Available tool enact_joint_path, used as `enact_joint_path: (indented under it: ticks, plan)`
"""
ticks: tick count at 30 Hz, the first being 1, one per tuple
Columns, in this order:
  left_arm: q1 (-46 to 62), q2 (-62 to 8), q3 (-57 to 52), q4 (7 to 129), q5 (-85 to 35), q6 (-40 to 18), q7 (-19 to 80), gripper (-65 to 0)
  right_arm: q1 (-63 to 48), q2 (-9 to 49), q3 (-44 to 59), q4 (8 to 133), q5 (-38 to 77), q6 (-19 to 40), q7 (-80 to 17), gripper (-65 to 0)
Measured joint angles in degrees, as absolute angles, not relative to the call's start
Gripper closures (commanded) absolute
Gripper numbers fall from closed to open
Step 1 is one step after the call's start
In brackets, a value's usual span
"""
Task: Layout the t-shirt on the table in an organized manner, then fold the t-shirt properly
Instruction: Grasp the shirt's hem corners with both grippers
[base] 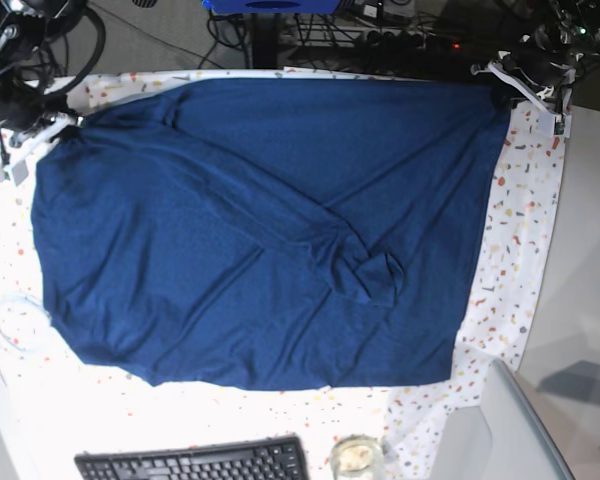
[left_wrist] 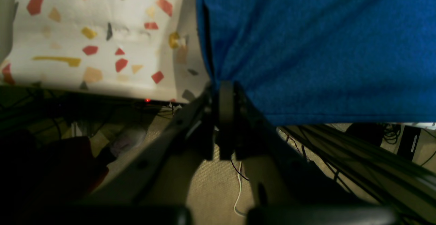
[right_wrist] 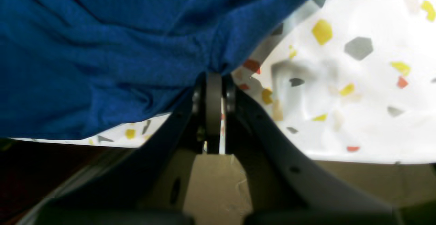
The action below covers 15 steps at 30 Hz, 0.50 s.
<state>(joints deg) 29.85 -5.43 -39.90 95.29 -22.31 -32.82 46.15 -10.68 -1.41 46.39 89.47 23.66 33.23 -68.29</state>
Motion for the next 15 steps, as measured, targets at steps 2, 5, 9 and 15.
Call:
enact_joint_path:
  ticks: [2,5,9,15]
  plan:
    - [29.78,-5.43,-39.81,95.29,-22.31,-32.82,46.17,0.0,-10.70,-1.41,46.61,89.47,23.62,31.70,-68.31,0.0]
    - [29.26,-5.54,-39.90,95.29,-22.31,-32.82,46.13,0.0,-11.03,-1.26,46.87,89.47,23.62,31.27,-68.40,0.0]
    - [29.54,-5.65,-39.92,95.29,-22.28,-32.80,46.17,0.0,-11.40,-0.34,46.87,89.47,23.68,31.22,-68.40,0.0]
    - [29.54,-5.43,-39.92,95.29,-22.28,-32.82,46.17,0.0,-11.97,-0.75,50.43,89.47,24.01,31.22,-68.64,0.0]
